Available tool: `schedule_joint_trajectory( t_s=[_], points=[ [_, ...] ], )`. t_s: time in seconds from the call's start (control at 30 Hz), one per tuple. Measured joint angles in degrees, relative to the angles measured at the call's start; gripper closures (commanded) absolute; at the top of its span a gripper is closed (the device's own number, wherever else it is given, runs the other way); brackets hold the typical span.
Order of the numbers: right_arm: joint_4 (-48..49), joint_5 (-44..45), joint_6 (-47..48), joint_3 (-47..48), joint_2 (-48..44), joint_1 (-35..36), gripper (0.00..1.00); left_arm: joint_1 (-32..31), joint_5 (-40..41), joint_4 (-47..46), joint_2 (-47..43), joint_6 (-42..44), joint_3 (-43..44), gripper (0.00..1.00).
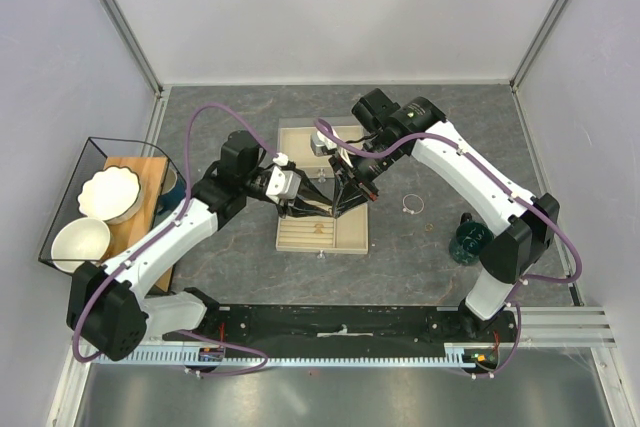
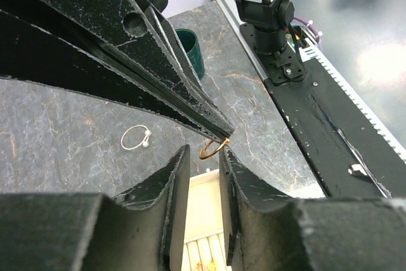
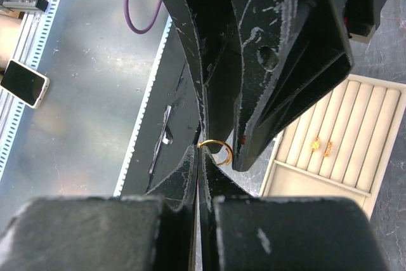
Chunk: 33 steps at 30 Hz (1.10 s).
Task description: Organize the mixed jewelry
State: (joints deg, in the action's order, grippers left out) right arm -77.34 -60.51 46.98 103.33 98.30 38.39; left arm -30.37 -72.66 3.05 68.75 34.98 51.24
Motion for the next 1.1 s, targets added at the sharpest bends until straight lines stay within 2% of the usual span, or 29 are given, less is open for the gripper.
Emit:
schedule_joint_trajectory(
  t_s=[0.17, 0.4, 0.53, 0.63, 0.67, 0.83, 0.87, 0.97, 1.1],
  points=[
    [0.0, 0.4, 0.0, 0.0, 0.0, 0.0, 0.98, -0.1, 0.0, 0.0, 0.0, 0.0, -0.3, 0.77],
    [-0.6, 0.5, 0.0, 0.0, 0.0, -0.1, 0.96, -0.2, 0.1, 0.2, -0.1, -0.2, -0.7, 0.98],
    [-0.9, 0.8, -0.2, 0.0, -0.1, -0.1, 0.93, -0.2, 0.3, 0.3, -0.4, -0.5, -1.0, 0.99],
    [-0.8, 1.0, -0.6, 0.0, -0.3, -0.1, 0.85, -0.3, 0.5, 0.3, -0.7, -0.9, -1.1, 0.98],
    [-0.8, 1.1, -1.0, 0.0, -0.4, -0.1, 0.79, -0.3, 0.5, 0.3, -0.7, -1.1, -1.1, 0.98],
    [0.1, 3.4, -4.3, -0.3, -1.3, 0.0, 0.69, -0.4, 0.8, 0.1, -1.3, -1.6, -1.1, 0.98],
    [0.6, 4.1, -5.2, -0.4, -1.6, 0.0, 0.6, -0.4, 1.0, 0.2, -1.4, -1.7, -1.1, 0.98],
    [2.2, 6.4, -7.8, -0.7, -2.5, 0.2, 0.51, -0.4, 1.7, 0.2, -1.5, -2.1, -1.1, 0.98],
    [5.0, 11.2, -11.3, -0.8, -3.6, 0.2, 0.5, -0.4, 2.2, 0.6, -1.9, -2.5, -1.1, 0.98]
  ],
)
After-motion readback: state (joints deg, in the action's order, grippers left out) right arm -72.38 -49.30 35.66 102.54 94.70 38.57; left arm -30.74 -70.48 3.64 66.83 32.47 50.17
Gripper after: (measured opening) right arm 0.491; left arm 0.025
